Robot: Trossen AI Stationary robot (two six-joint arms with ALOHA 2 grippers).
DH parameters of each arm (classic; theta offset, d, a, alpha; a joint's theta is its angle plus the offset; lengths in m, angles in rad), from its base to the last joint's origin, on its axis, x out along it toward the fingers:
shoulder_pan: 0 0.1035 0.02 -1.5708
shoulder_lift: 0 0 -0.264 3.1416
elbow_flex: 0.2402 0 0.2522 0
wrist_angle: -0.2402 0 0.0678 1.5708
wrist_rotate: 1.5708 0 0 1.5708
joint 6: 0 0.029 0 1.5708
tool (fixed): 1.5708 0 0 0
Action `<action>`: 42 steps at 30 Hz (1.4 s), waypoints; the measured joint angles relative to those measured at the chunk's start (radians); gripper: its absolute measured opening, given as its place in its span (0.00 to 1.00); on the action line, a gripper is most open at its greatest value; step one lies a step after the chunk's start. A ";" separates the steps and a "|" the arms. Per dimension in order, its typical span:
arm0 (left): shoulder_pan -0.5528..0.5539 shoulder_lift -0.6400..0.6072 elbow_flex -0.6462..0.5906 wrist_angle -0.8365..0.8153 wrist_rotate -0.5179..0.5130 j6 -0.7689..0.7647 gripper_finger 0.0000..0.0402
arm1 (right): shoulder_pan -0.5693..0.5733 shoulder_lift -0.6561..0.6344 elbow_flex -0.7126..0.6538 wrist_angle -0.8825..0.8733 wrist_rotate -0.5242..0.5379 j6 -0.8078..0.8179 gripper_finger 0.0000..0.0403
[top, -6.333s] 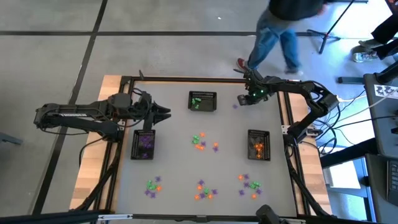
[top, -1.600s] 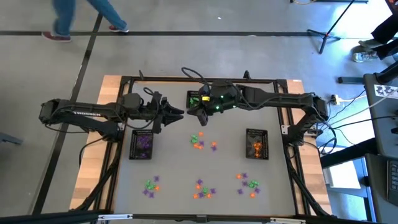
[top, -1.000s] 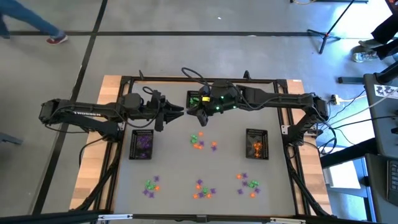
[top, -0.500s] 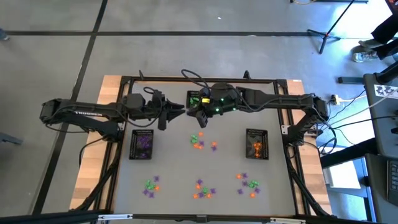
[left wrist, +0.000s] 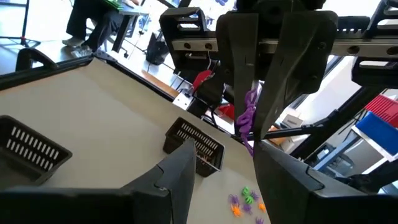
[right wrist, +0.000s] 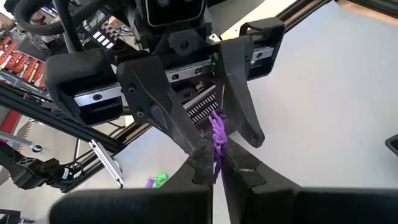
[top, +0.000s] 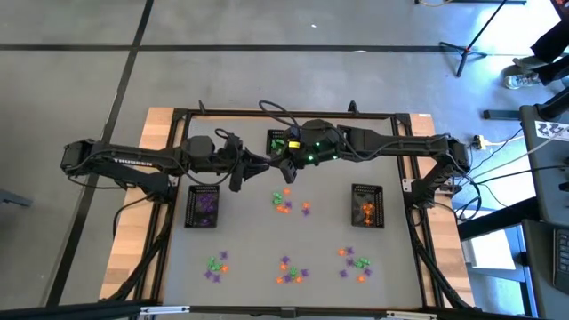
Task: Sort Halloween decoration
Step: Put the violet spider toy into the left bin
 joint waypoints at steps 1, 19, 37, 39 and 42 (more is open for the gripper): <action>0.000 0.000 0.000 0.000 0.000 0.000 0.38 | 0.000 0.000 0.000 0.000 0.000 0.000 0.03; 0.000 0.000 -0.001 0.026 0.030 0.056 0.36 | 0.019 0.017 0.000 0.024 0.028 0.068 0.03; 0.001 -0.003 -0.001 0.010 0.140 0.082 0.05 | 0.032 0.041 -0.001 0.031 -0.008 0.075 0.03; 0.000 -0.002 -0.001 0.009 0.143 0.081 0.05 | 0.031 0.041 -0.001 0.021 -0.028 0.072 0.03; 0.000 0.000 -0.001 0.007 0.143 0.081 0.05 | 0.031 0.041 0.000 0.000 -0.042 0.067 0.03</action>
